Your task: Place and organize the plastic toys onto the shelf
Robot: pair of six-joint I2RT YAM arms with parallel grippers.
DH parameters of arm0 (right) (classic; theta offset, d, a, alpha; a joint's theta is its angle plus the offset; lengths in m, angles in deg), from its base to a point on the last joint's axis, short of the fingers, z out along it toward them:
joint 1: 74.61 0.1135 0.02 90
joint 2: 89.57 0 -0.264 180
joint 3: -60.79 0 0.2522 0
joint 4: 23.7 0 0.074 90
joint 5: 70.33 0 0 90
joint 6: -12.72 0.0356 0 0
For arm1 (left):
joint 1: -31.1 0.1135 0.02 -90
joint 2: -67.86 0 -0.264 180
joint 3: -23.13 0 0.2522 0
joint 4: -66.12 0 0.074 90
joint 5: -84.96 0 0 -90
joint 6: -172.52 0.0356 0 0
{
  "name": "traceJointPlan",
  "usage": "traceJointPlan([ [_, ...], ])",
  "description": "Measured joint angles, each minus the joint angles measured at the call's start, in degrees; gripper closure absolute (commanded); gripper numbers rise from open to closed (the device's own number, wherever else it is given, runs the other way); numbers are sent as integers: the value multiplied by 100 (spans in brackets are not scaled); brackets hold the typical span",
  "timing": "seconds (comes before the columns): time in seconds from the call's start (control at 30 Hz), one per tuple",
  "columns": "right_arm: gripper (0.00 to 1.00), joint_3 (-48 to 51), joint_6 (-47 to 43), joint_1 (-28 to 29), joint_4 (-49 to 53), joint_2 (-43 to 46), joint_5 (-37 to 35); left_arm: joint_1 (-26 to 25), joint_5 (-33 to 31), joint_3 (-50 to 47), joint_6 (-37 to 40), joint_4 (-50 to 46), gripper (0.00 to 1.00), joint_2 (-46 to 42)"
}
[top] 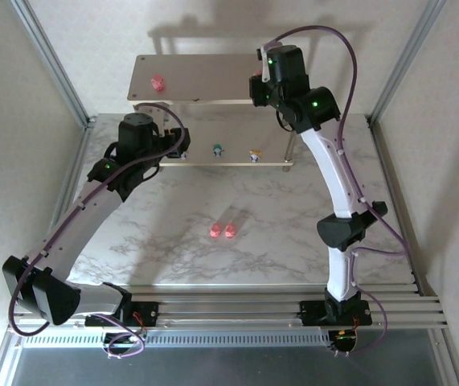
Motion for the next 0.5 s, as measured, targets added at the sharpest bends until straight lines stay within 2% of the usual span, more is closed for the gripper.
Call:
traceJointPlan([
  [0.5, 76, -31, -26, -170, 2, -251, 186, 81, 0, 20, 2, -109, 47, 0],
])
